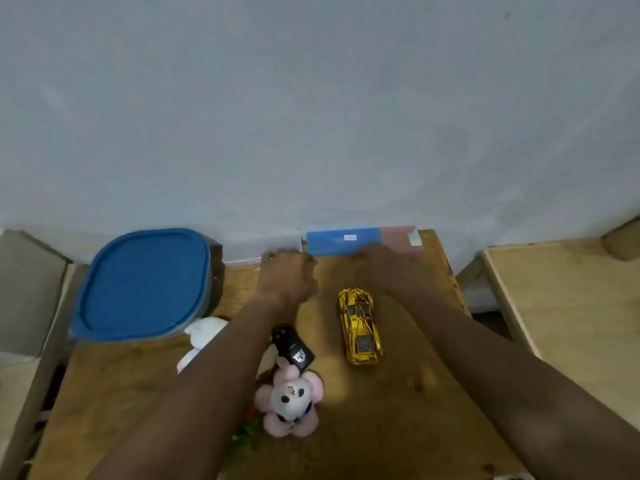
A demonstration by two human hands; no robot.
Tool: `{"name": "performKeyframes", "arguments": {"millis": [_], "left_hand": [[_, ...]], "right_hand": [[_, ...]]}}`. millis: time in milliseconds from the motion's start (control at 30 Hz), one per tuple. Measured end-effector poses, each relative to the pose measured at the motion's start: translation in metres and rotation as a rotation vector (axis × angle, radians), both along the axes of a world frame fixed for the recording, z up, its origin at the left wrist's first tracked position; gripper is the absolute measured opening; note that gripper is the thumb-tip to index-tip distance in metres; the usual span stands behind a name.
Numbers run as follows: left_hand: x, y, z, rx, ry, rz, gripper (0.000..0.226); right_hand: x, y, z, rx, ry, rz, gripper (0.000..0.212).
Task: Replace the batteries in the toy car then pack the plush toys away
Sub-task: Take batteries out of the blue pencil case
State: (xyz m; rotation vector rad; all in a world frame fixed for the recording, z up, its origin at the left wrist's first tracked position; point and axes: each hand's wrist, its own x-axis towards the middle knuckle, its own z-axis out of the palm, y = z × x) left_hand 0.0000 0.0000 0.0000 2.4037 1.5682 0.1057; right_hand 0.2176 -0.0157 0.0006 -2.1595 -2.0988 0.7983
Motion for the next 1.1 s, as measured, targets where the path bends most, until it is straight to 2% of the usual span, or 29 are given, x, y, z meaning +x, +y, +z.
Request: {"name": "performKeyframes", "arguments": {"millis": [167,367,533,767,933,1100], "left_hand": [[0.01,0.028,-0.023,0.04,0.021,-0.003,0.055],[0.019,0.048,-0.041,0.039,0.038,0.006,0.077],[0.019,0.062,-0.059,0.051,0.031,0.012,0.073],[0.016,0.067,-0.07,0.056,-0.002,0.005,0.067],[0.012,0.066,-0.072,0.116,0.005,-0.037,0.06],[0.018,0.063,-0.069,0.073,0.009,0.011,0.064]], "right_hand": [[0.006,0.034,-0.02,0.166,-0.157,0.019,0.045],[0.009,0.054,-0.042,0.175,-0.264,0.135,0.052],[0.011,0.069,-0.05,0.14,-0.294,0.188,0.05],[0.015,0.07,-0.055,0.077,-0.539,0.501,0.053],[0.014,0.059,-0.055,0.075,-0.584,0.577,0.055],[0.012,0.074,-0.026,0.075,-0.591,0.657,0.051]]}}
